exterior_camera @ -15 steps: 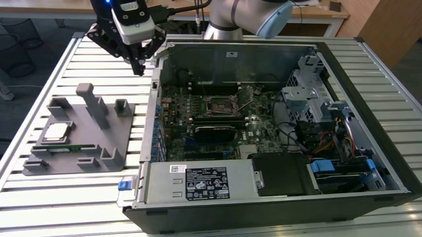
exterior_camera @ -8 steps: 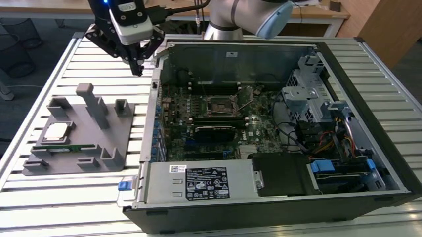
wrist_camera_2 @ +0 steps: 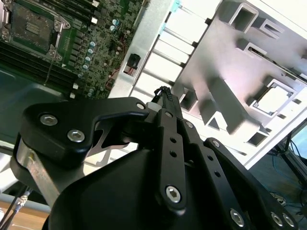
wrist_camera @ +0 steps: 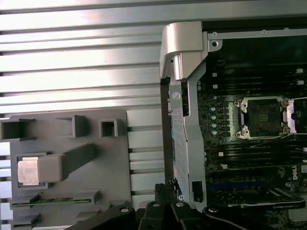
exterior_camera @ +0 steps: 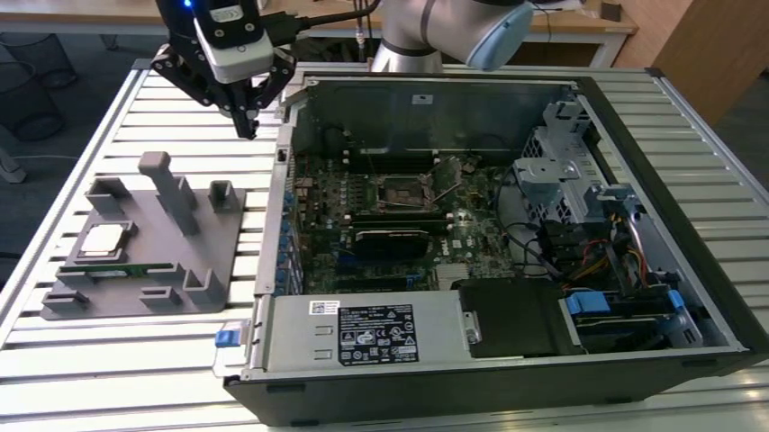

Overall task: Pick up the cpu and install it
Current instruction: 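Reach for the cpu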

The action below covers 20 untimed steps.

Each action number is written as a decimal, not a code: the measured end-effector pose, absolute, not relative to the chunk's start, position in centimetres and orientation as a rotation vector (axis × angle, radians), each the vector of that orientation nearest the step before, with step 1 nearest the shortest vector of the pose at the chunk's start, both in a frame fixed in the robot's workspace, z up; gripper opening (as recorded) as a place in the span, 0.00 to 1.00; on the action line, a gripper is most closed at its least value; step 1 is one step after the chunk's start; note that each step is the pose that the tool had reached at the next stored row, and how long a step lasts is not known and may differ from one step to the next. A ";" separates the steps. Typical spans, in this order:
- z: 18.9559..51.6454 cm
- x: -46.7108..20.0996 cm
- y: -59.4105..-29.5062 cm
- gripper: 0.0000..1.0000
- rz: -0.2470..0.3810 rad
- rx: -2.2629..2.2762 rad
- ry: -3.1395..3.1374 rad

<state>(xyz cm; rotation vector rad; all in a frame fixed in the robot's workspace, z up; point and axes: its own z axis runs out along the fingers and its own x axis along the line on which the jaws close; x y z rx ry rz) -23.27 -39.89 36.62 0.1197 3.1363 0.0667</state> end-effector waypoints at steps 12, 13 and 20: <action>36.5 -23.8 -39.9 0.11 0.067 0.120 3.138; 36.5 -23.9 -39.9 0.11 0.067 0.120 3.138; 36.4 -24.2 -39.9 0.11 0.067 0.120 3.139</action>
